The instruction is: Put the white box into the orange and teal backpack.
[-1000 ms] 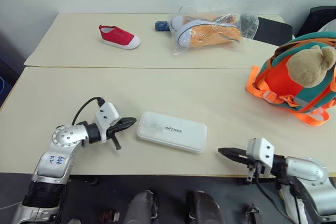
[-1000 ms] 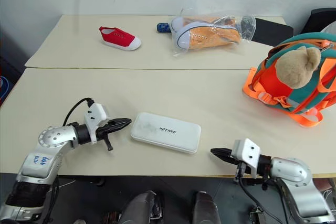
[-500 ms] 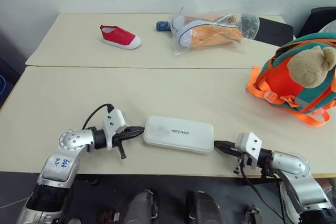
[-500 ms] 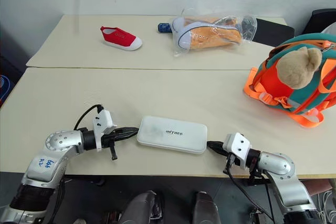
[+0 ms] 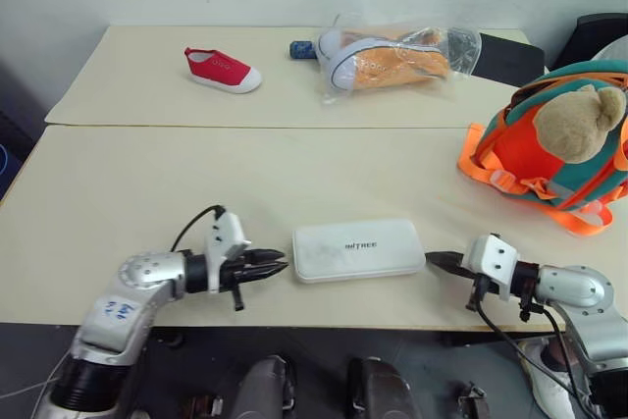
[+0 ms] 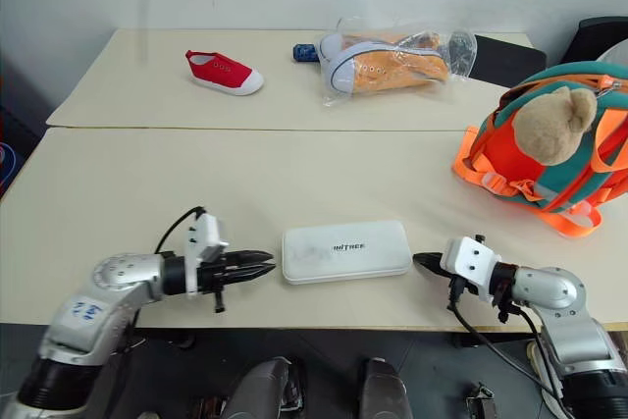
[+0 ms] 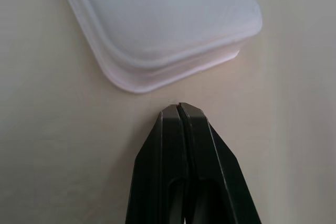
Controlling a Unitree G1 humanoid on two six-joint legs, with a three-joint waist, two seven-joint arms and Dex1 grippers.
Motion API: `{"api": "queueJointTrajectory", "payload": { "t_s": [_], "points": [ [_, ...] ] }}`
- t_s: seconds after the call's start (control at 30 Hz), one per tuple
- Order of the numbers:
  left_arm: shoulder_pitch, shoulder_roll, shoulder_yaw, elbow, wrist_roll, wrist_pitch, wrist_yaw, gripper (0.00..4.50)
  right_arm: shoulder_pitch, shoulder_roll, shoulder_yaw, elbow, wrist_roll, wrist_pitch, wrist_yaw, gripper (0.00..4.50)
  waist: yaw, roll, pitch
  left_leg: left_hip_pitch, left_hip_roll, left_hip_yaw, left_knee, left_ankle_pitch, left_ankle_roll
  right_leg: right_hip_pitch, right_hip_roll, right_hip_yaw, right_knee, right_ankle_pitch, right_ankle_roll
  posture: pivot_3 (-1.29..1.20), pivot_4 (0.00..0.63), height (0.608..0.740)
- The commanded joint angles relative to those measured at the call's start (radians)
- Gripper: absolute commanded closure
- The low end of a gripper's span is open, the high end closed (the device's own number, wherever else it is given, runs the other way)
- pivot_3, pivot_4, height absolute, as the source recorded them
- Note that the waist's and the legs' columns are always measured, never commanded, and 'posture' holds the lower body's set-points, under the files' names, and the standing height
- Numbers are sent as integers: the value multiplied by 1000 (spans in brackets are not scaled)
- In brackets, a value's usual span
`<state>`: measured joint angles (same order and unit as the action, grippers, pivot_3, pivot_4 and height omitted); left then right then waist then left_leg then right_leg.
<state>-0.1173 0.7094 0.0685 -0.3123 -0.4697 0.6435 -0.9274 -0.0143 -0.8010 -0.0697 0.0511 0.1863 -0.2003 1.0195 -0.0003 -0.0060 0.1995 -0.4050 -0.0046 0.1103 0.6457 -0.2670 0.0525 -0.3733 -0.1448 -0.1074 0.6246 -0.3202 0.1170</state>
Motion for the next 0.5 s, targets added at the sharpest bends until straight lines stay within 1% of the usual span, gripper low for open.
{"api": "queueJointTrajectory", "payload": {
  "t_s": [0.03,0.1,0.13,0.2,0.23,0.27,0.3,0.33,0.4,0.5],
  "points": [
    [-43,60,113,63,-168,234,-33,2259,10,-31,-33,24,11,-11,20,4500,1,0,0,0,0,0,1,0,0,0,0,0,0,0,0,0,150,740],
    [-117,115,107,138,-245,555,-3,1648,-5,-38,-37,38,13,-15,31,4500,6,0,0,0,0,-1,2,-1,0,1,-1,0,1,0,0,0,150,740],
    [-148,134,98,161,-268,674,12,1276,-11,-40,-36,43,12,-18,34,4500,6,0,0,0,-1,-2,3,-1,-1,2,-1,-1,1,0,0,0,150,740],
    [-202,142,85,202,-326,803,-11,683,-28,-40,-28,56,6,-28,43,4500,5,0,0,0,-1,-2,3,-2,-1,1,-1,0,1,0,0,0,150,740],
    [-237,125,87,230,-345,857,-9,314,-46,-40,-20,66,1,-34,49,4500,3,0,0,0,-1,-2,3,-2,0,1,-1,0,2,0,0,0,150,740],
    [-264,112,89,251,-357,898,-4,107,-58,-39,-15,74,-2,-39,53,4500,1,0,0,0,-1,-2,3,-2,0,2,-1,0,1,0,0,0,150,740],
    [-298,87,87,288,-352,937,36,14,-75,-38,-9,84,-7,-43,59,4500,1,0,0,0,-1,-2,3,-1,0,1,0,0,2,0,0,0,150,740],
    [-323,75,66,328,-375,958,70,14,-92,-36,-3,93,-11,-46,64,4500,0,0,0,0,-1,-2,3,-1,0,1,0,0,2,0,0,0,150,740],
    [-351,37,49,360,-439,971,117,14,-125,-30,10,108,-16,-47,74,4500,-1,0,0,0,-1,-2,3,-1,0,1,1,0,2,0,0,0,150,740],
    [-390,-38,26,437,-469,971,271,14,-163,-16,40,111,-20,-39,84,4500,0,0,0,0,-1,-2,3,0,-1,1,1,0,2,0,0,0,150,740]
  ]
}}
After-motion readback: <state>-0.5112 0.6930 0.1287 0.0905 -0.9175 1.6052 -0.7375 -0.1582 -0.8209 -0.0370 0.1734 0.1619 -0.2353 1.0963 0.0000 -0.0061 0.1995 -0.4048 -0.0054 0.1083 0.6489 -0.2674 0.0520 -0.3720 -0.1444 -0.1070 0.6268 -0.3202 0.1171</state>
